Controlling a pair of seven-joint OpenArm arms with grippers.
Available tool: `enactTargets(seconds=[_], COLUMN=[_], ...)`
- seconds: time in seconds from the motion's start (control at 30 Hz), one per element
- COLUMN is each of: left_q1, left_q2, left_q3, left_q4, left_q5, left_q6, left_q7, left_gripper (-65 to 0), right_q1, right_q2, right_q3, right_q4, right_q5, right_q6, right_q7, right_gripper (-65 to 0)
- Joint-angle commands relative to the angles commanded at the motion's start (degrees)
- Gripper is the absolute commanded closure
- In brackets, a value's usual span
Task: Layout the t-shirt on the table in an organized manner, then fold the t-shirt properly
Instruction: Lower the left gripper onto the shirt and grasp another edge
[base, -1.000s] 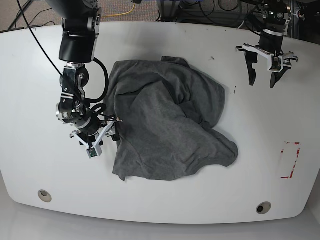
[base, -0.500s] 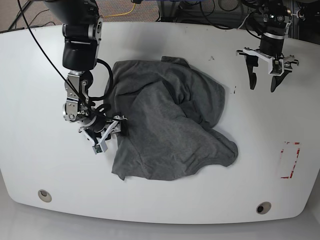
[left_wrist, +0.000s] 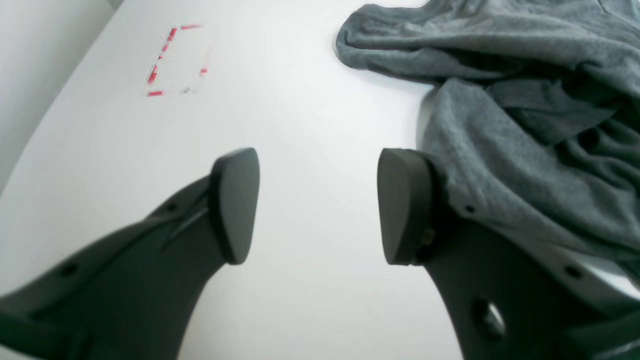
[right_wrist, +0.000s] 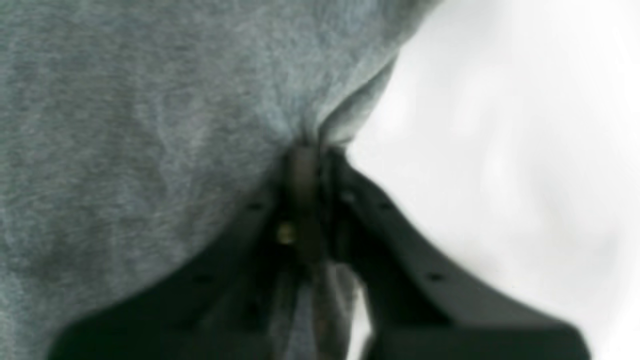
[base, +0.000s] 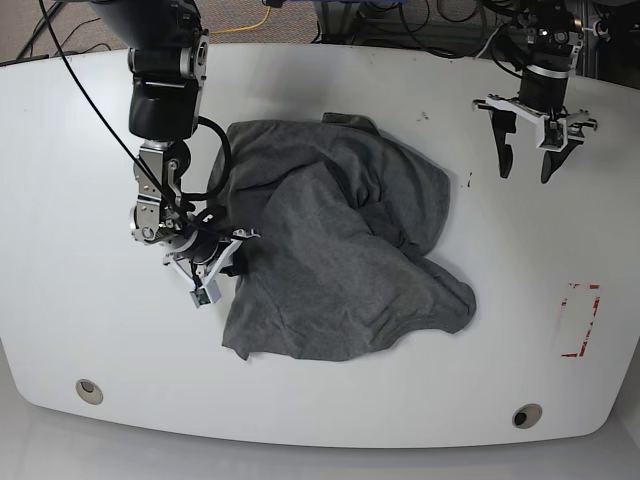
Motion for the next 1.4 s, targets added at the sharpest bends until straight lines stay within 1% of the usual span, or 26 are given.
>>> enactTargets(seconds=[0.1,0.2,0.37,0.5,0.6,0.83,1.2,1.4], left_q1=[-0.7,-1.85,-3.43,-5.54,-7.21,-10.81,-12.66,-14.33], left_q2=[0.18,0.0,0.0,0.09,0.35,0.44,0.35,0.44], left_q3=[0.26,3.08,6.77,11.25,13.45,14.42,14.42,14.86], left_q4=[0.0,0.0,-0.09,-0.09,-0.97,-8.44,-14.95,-20.22], left_q5=[-0.18,-0.18,-0.18,-0.18,-0.18,-0.18,-0.18,-0.26], left_q6=[0.0,0.0,0.0,0.0,0.0,0.0,0.09,0.0], left_q7=[3.08,6.33,9.76,13.98,15.91,16.09,16.09,16.09], left_gripper=[-35.6,-35.6,-35.6,-35.6,-35.6,-35.6,-35.7,-35.4], right_q1=[-1.14,-2.46,-5.8,-8.44,-9.67,-11.08,-11.69,-13.19], right_q2=[0.0,0.09,0.09,0.0,0.0,0.0,0.18,0.09], right_q3=[0.0,0.0,0.0,0.0,0.0,0.0,0.0,0.0], right_q4=[0.44,3.69,10.64,16.62,19.34,22.15,22.24,25.49], right_q5=[0.0,0.0,0.0,0.18,0.18,0.18,0.18,0.26], right_q6=[0.0,0.0,0.0,0.0,0.0,0.0,0.0,0.0], right_q7=[0.0,-0.09,-2.02,-4.48,-5.1,-5.27,-5.71,-5.8], right_gripper=[0.0,0.0,0.0,0.0,0.0,0.0,0.0,0.0])
